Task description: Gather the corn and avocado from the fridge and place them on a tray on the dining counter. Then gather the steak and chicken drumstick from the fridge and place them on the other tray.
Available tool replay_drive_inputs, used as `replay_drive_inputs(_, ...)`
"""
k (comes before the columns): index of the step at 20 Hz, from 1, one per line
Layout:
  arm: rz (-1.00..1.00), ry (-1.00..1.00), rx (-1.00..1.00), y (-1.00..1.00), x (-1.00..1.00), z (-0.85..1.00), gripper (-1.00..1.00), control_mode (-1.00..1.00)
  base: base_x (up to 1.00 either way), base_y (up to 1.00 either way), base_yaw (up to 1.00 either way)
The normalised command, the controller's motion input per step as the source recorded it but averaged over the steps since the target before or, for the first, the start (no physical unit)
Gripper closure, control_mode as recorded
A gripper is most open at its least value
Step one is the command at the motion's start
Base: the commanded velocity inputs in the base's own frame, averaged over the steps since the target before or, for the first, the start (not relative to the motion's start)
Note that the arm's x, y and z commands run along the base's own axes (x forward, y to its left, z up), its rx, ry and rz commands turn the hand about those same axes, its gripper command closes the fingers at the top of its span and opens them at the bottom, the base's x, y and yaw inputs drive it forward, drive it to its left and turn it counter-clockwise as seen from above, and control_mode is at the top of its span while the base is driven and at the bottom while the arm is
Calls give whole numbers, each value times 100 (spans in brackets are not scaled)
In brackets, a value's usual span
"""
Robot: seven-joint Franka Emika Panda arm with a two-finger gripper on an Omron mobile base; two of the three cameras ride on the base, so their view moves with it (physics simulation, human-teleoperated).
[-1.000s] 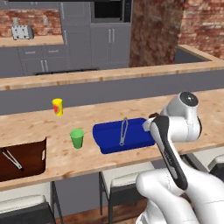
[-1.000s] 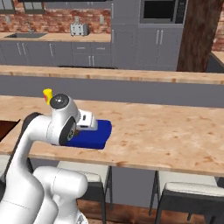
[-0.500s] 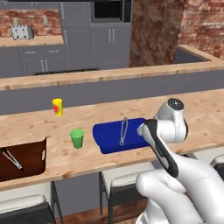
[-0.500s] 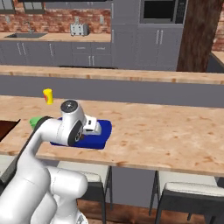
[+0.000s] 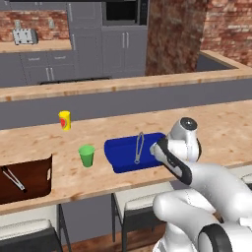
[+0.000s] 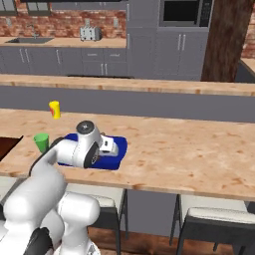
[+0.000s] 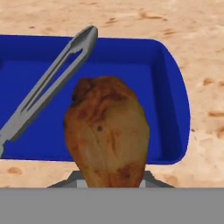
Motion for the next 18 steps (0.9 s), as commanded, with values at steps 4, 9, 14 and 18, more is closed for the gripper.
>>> replay_drive_inputs(4, 1, 1, 0, 0, 27, -25, 100, -100, 0, 0, 0)
replay_drive_inputs(9, 1, 3, 0, 0, 26, -26, 100, -100, 0, 0, 0)
replay_drive_inputs(14, 0, 6, 0, 0, 22, -24, 100, -100, 0, 0, 0)
replay_drive_inputs(18, 0, 6, 0, 0, 20, -23, 100, -100, 0, 0, 0)
